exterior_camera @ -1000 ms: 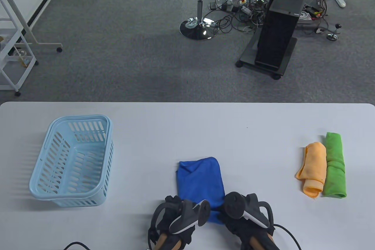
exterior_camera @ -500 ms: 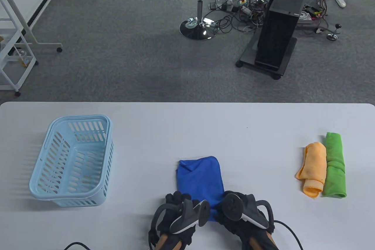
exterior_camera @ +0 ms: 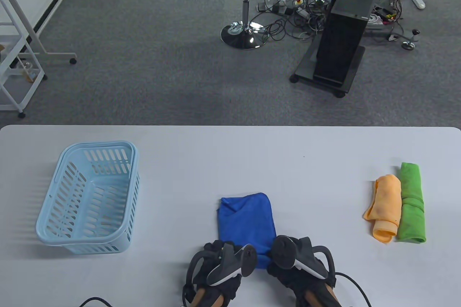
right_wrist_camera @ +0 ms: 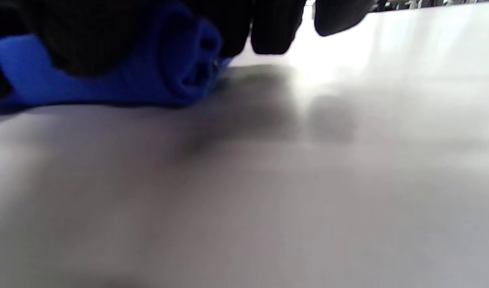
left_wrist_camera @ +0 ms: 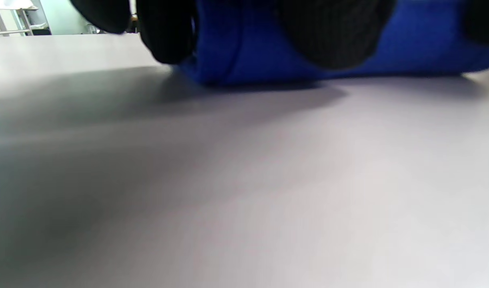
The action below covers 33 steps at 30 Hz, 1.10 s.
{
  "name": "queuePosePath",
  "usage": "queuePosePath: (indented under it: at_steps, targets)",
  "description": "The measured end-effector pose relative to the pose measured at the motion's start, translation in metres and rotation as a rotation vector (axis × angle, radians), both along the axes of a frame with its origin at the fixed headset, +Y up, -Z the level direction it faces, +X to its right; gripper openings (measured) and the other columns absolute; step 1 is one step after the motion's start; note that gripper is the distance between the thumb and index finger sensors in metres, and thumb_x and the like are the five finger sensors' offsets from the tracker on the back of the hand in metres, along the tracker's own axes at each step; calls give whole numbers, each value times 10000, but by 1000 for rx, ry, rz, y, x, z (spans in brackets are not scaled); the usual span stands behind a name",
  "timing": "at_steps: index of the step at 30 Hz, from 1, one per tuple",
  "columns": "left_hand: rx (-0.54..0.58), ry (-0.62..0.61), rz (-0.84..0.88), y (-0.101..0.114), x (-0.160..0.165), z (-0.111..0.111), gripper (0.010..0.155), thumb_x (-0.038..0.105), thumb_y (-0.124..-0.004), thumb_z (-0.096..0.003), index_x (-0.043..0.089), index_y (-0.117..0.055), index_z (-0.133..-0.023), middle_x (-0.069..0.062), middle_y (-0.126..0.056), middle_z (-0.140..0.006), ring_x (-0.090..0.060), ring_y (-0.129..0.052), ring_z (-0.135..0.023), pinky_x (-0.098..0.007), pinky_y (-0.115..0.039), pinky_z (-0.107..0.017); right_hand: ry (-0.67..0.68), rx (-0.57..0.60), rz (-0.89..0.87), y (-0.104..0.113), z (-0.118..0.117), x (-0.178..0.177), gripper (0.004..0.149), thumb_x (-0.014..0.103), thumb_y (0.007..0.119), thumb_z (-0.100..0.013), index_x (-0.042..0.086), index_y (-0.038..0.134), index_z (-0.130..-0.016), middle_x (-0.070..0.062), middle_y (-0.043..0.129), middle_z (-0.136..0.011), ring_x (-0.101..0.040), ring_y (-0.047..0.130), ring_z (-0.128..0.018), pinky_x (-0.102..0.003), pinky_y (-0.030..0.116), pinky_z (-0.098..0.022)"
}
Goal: Roll rectangular towel into towel roll
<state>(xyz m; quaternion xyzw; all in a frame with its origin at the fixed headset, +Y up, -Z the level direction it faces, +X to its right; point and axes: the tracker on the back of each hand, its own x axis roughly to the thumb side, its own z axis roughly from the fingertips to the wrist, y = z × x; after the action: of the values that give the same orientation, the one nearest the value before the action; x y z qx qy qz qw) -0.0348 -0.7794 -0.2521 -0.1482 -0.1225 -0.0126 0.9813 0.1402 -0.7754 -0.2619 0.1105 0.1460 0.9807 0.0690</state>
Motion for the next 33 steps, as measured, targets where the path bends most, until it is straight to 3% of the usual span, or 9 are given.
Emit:
queuePosePath:
  at_steps: [5,10,14,17,19,23,26,28,33]
  targets:
    - [-1,32,65,6,-6,-2,571,469,-712,-373,278,-826,-899,-52,-871,-883,-356,-781,-904,-636,-550,-687,-11,-14,-24,0,0,5,573,443,701,-325,185,814,-824,-97,492,-1016,-339,574,-946,-604,496,-695]
    - [2,63,126,7,-12,-5,560,451,-680,-369,272,-867,-866,-49,-968,-733,-321,-861,-808,-636,-569,-676,-39,2,-47,1,-3,9,535,508,648,-329,218,916,-690,-82,520,-1000,-340,553,-948,-600,488,-693]
    - [23,70,108,7,-11,-5,630,454,-691,-376,316,-652,-989,-36,-978,-681,-316,-883,-778,-636,-585,-668,-61,46,-15,2,-1,8,573,508,692,-321,263,817,-823,-103,460,-1018,-347,525,-954,-595,480,-696]
    - [-8,96,78,7,-11,-5,808,504,-744,-368,220,-448,-1064,-61,-870,-800,-385,-753,-892,-661,-520,-679,-70,48,-52,5,-1,9,621,493,744,-311,308,624,-891,-100,345,-1020,-346,436,-971,-587,441,-710]
    - [-6,106,25,9,-12,-4,821,538,-734,-368,323,-311,-1038,-72,-655,-961,-399,-602,-972,-669,-433,-713,-81,48,-129,6,-1,8,579,432,791,-308,279,634,-844,-94,340,-1009,-348,422,-971,-591,426,-712]
    - [33,43,29,7,-6,-2,493,465,-743,-383,371,-688,-864,-88,-618,-988,-408,-550,-980,-664,-399,-713,-63,41,-76,3,-2,4,486,410,773,-314,237,754,-768,-90,425,-1000,-351,485,-960,-594,458,-703]
    - [73,17,12,10,-2,0,504,453,-735,-390,336,-745,-880,-89,-670,-984,-405,-594,-973,-657,-438,-708,-65,66,-52,4,-1,5,508,427,743,-323,244,795,-793,-98,467,-1001,-353,520,-954,-595,477,-698]
    - [10,15,6,10,-2,2,558,476,-737,-389,296,-729,-917,-105,-635,-1023,-417,-553,-997,-663,-420,-712,-54,62,-51,4,-1,8,605,547,698,-291,246,802,-806,-99,484,-997,-353,532,-950,-595,491,-692]
    - [-46,-8,-50,2,0,2,765,562,-795,-331,240,-602,-997,-108,-578,-1055,-426,-505,-1016,-671,-395,-718,-32,-33,-1,1,-1,6,761,573,785,-250,220,686,-916,-122,374,-1031,-381,436,-978,-621,426,-707]
